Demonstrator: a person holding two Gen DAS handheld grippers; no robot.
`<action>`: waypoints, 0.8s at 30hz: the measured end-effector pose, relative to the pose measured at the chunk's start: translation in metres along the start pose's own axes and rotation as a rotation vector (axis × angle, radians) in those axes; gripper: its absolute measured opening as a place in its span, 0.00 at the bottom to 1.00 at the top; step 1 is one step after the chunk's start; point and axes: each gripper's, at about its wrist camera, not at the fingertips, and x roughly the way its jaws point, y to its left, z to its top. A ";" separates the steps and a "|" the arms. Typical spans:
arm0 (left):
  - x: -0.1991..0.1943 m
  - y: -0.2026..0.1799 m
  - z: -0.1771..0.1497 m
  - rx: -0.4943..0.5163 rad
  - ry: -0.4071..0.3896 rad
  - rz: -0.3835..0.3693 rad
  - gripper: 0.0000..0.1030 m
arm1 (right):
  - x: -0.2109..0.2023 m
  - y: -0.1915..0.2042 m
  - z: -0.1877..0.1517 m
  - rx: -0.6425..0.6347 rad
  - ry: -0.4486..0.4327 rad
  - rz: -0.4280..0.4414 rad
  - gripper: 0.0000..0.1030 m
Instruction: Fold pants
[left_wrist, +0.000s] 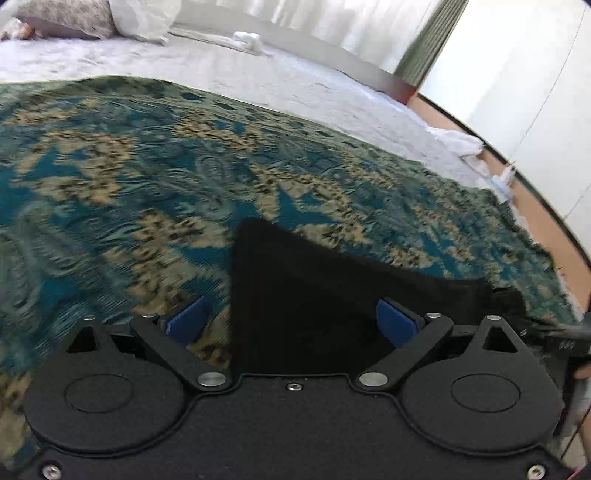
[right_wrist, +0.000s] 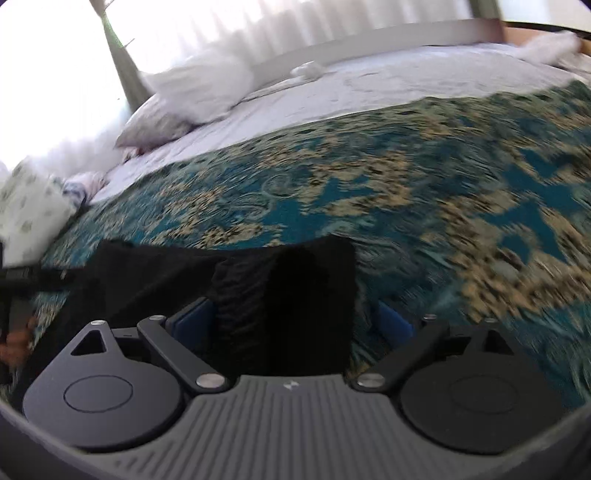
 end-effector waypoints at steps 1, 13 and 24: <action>0.003 0.002 0.002 -0.002 0.002 -0.020 0.89 | 0.003 0.000 0.003 -0.005 0.008 0.025 0.78; -0.009 -0.009 0.006 0.078 -0.137 0.106 0.14 | 0.006 0.011 0.017 0.099 -0.040 0.109 0.31; 0.013 -0.016 0.021 0.156 -0.124 0.397 0.40 | 0.053 0.033 0.050 0.059 -0.036 -0.022 0.69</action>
